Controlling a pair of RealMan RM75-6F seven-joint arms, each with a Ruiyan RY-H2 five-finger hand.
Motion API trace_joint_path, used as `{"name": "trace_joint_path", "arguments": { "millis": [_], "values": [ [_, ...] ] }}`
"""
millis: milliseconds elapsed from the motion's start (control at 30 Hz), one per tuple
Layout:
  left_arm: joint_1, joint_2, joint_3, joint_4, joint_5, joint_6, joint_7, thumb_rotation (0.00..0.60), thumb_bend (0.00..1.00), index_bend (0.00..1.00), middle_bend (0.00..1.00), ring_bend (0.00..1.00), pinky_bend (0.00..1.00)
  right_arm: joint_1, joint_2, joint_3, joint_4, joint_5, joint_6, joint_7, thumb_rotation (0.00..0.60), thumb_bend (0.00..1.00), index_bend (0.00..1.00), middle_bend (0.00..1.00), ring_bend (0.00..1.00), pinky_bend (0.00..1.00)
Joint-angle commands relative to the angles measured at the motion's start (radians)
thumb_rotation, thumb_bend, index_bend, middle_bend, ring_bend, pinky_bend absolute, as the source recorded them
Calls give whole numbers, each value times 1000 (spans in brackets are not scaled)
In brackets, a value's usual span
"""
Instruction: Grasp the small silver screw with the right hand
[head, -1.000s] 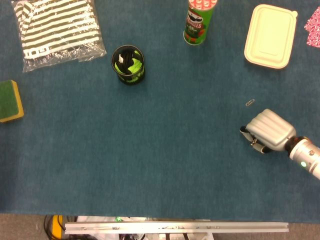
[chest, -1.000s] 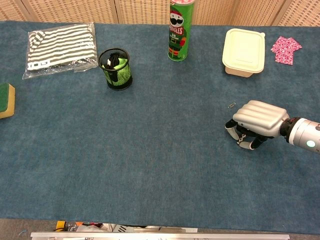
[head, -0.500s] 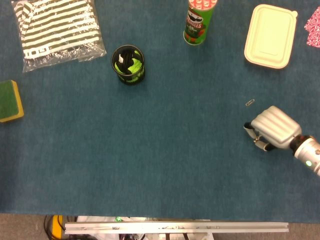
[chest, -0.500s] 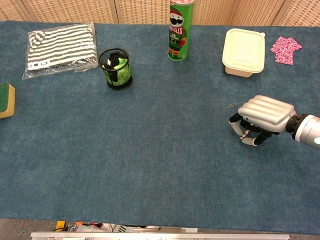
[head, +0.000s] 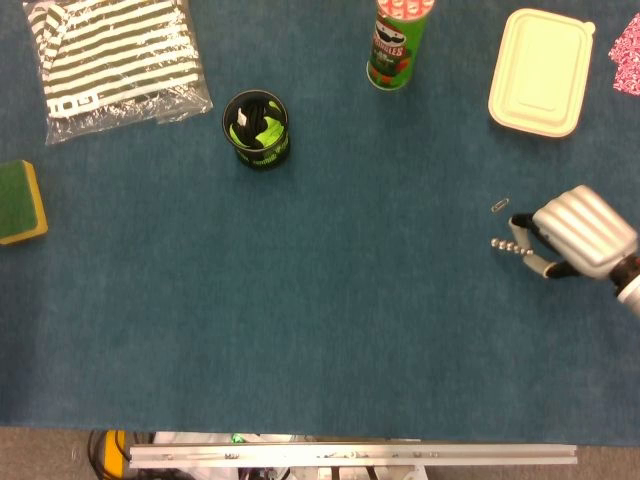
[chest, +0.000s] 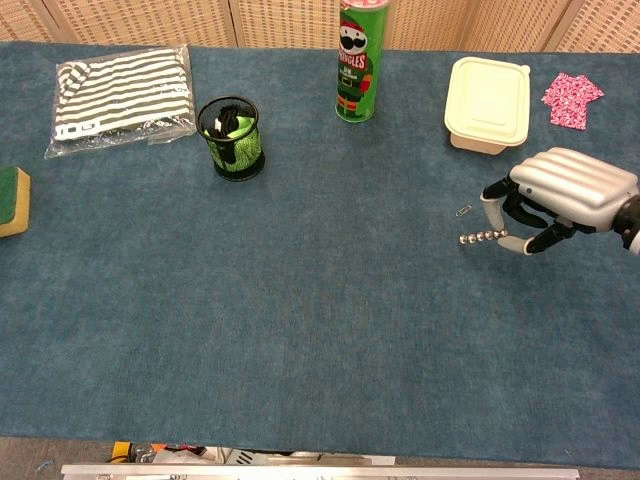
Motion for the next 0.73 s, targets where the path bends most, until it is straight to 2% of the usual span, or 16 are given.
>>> {"name": "trace_joint_path", "arguments": {
  "millis": [33,733],
  "values": [
    [-1,1,-1,-4,1,0,3,600,246,0,0,22,0,-4,7,11,-2,5,11,9,600,433,633,917,934,1000],
    [-6,-2,1,-4,-4,-13,9,600,246,0,0,22,0,5,-14,58,65,68,-21,32,600,437,642,924,937,1000]
  ]
}}
